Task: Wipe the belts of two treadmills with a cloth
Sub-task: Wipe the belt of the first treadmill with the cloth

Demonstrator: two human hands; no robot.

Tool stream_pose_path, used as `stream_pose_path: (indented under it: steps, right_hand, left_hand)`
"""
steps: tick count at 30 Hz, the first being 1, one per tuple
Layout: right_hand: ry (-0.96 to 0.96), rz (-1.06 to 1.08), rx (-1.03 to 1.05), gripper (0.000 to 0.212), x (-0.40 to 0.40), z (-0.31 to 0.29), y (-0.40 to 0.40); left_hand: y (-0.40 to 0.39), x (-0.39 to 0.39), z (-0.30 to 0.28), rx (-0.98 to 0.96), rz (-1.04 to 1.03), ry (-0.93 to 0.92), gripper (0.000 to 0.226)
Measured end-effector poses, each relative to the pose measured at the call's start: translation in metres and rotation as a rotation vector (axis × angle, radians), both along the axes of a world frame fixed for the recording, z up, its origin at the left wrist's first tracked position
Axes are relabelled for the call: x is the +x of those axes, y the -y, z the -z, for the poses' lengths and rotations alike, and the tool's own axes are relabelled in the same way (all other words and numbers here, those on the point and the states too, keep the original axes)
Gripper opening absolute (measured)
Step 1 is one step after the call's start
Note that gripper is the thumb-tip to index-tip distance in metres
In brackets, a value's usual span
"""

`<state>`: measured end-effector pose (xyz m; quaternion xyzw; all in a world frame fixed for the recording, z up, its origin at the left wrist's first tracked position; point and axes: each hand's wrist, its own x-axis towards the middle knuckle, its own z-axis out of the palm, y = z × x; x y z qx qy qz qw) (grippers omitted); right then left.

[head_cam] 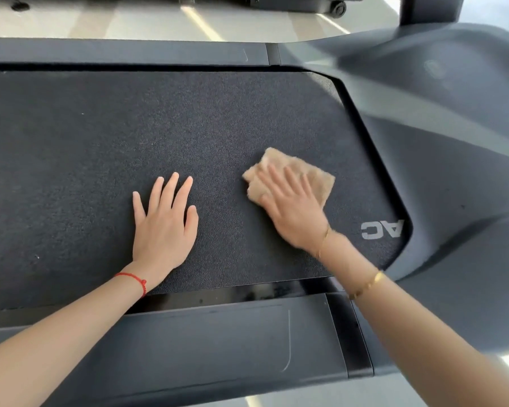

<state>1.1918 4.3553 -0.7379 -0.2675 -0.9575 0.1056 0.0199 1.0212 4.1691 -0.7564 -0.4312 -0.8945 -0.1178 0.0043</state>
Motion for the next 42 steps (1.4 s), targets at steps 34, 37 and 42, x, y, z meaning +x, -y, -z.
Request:
stream_pose_path:
  steps: [34, 37, 42]
  right_hand:
    - [0.052, 0.06, -0.029, 0.054, -0.233, -0.013, -0.129]
    - [0.04, -0.16, -0.031, 0.052, -0.241, -0.009, -0.072]
    - [0.014, -0.209, -0.024, 0.052, -0.176, -0.001, -0.074]
  left_hand:
    - [-0.007, 0.0, -0.005, -0.12, -0.016, -0.034, 0.062]
    - [-0.005, 0.0, -0.005, -0.119, -0.018, -0.027, 0.062]
    - [-0.006, -0.001, -0.006, -0.106, -0.024, -0.01, 0.063]
